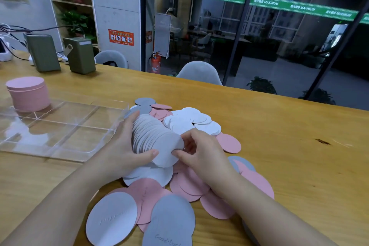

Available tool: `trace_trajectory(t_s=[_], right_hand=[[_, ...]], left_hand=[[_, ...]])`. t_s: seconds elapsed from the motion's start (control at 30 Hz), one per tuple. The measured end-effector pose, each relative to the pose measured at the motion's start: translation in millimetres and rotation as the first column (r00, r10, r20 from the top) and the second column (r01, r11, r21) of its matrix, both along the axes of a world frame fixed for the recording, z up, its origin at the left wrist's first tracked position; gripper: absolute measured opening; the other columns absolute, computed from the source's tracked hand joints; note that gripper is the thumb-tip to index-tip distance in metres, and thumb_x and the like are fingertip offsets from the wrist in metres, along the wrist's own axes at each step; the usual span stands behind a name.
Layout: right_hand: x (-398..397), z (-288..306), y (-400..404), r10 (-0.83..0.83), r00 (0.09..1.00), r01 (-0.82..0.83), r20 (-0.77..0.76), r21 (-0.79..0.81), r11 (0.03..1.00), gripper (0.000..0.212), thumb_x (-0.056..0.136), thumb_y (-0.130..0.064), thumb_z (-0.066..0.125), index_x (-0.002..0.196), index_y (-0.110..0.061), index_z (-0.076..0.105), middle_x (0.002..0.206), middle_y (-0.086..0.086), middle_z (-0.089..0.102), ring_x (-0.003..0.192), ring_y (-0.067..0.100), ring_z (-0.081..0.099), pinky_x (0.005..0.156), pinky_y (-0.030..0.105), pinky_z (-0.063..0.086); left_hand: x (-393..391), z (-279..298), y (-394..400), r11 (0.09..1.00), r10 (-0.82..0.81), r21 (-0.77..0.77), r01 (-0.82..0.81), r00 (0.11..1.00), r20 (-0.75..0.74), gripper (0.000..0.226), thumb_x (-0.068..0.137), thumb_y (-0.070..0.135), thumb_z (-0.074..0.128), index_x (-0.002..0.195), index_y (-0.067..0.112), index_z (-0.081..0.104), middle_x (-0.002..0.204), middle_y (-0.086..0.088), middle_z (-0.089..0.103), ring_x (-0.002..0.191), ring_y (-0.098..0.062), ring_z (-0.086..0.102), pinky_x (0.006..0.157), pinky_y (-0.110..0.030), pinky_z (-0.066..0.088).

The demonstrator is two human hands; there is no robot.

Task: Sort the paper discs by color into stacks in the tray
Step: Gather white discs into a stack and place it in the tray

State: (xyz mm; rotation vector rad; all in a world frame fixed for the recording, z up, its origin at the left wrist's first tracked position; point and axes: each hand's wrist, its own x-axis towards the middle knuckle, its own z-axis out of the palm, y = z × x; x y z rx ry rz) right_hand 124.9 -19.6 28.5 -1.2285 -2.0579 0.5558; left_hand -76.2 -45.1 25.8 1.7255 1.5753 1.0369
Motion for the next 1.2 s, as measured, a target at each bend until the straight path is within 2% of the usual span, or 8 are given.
trace_trajectory(t_s=[0.2, 0.4, 0.5, 0.63, 0.73, 0.97, 1.03, 1.2], right_hand=[[0, -2, -4, -0.052, 0.993, 0.047, -0.102, -0.056, 0.997, 0.019, 0.077, -0.020, 0.071, 0.083, -0.021, 0.053, 0.082, -0.011, 0.063, 0.076, 0.004, 0.059, 0.067, 0.018, 0.048], [-7, -4, -9, -0.026, 0.993, 0.020, -0.114, -0.058, 0.998, 0.019, 0.078, -0.024, 0.071, 0.083, -0.022, 0.053, 0.082, -0.012, 0.063, 0.078, 0.004, 0.059, 0.069, 0.020, 0.049], [-7, -2, -9, 0.025, 0.994, -0.029, -0.105, -0.038, 0.999, 0.014, 0.080, -0.022, 0.069, 0.082, -0.022, 0.055, 0.079, -0.011, 0.064, 0.077, 0.005, 0.059, 0.068, 0.020, 0.049], [6, 0, 8, -0.008, 0.993, 0.008, -0.118, 0.001, 1.000, 0.010, 0.085, -0.016, 0.062, 0.079, -0.024, 0.061, 0.073, -0.017, 0.063, 0.073, 0.000, 0.059, 0.063, 0.011, 0.044], [16, -1, 31, -0.086, 0.996, 0.085, 0.022, 0.039, 0.996, 0.008, 0.087, -0.021, 0.062, 0.095, -0.020, 0.063, 0.091, -0.014, 0.061, 0.084, 0.000, 0.054, 0.070, 0.014, 0.036], [9, 12, 58, 0.038, 0.948, 0.025, 0.316, -0.194, 0.981, 0.082, 0.077, -0.050, 0.067, 0.144, -0.022, 0.029, 0.147, -0.006, 0.033, 0.137, 0.015, 0.020, 0.108, 0.035, 0.027], [6, 16, 62, 0.075, 0.930, 0.027, 0.360, -0.270, 0.962, 0.085, 0.077, -0.047, 0.068, 0.146, -0.021, 0.026, 0.147, -0.004, 0.033, 0.137, 0.017, 0.022, 0.109, 0.037, 0.028], [4, 23, 61, 0.126, 0.907, -0.025, 0.403, -0.247, 0.969, 0.066, 0.075, -0.045, 0.072, 0.127, -0.014, 0.048, 0.126, -0.001, 0.051, 0.114, 0.020, 0.046, 0.088, 0.028, 0.038]], left_hand=[[3, 1, -3, 0.999, -0.044, -0.014, 0.043, 0.996, -0.075, 0.105, 0.077, 0.035, 0.075, 0.149, 0.031, -0.002, 0.139, 0.023, 0.009, 0.128, 0.009, 0.010, 0.104, -0.017, 0.014], [8, 2, -2, 0.997, -0.068, -0.042, 0.065, 0.995, -0.073, 0.122, 0.050, 0.064, 0.057, 0.148, 0.028, -0.007, 0.135, 0.026, 0.000, 0.122, 0.016, 0.004, 0.099, -0.008, 0.007], [7, 0, -2, 0.997, -0.060, -0.040, 0.059, 0.998, -0.031, 0.110, 0.060, 0.050, 0.061, 0.148, 0.030, -0.001, 0.138, 0.026, 0.006, 0.125, 0.011, 0.011, 0.090, 0.003, 0.014], [2, 0, -1, 1.000, -0.012, -0.007, 0.012, 1.000, 0.007, 0.102, 0.060, 0.045, 0.065, 0.146, 0.038, 0.011, 0.140, 0.026, 0.020, 0.129, 0.003, 0.025, 0.102, -0.019, 0.025], [2, 1, -2, 1.000, 0.009, 0.010, -0.009, 1.000, 0.022, 0.098, 0.059, 0.044, 0.067, 0.144, 0.041, 0.018, 0.139, 0.025, 0.027, 0.127, -0.001, 0.034, 0.103, -0.025, 0.031], [-1, 0, -2, 1.000, 0.022, 0.005, -0.022, 0.999, 0.047, 0.104, 0.045, 0.058, 0.064, 0.140, 0.044, 0.024, 0.139, 0.017, 0.037, 0.125, -0.007, 0.043, 0.106, -0.036, 0.038], [-2, 0, -2, 1.000, 0.026, 0.004, -0.026, 0.998, 0.058, 0.103, 0.045, 0.058, 0.065, 0.140, 0.045, 0.025, 0.139, 0.018, 0.037, 0.124, -0.008, 0.044, 0.106, -0.038, 0.039], [-2, -3, 0, 0.999, 0.032, 0.002, -0.033, 0.997, 0.065, 0.101, 0.047, 0.058, 0.065, 0.139, 0.046, 0.025, 0.141, 0.020, 0.036, 0.127, -0.007, 0.042, 0.108, -0.039, 0.038]])
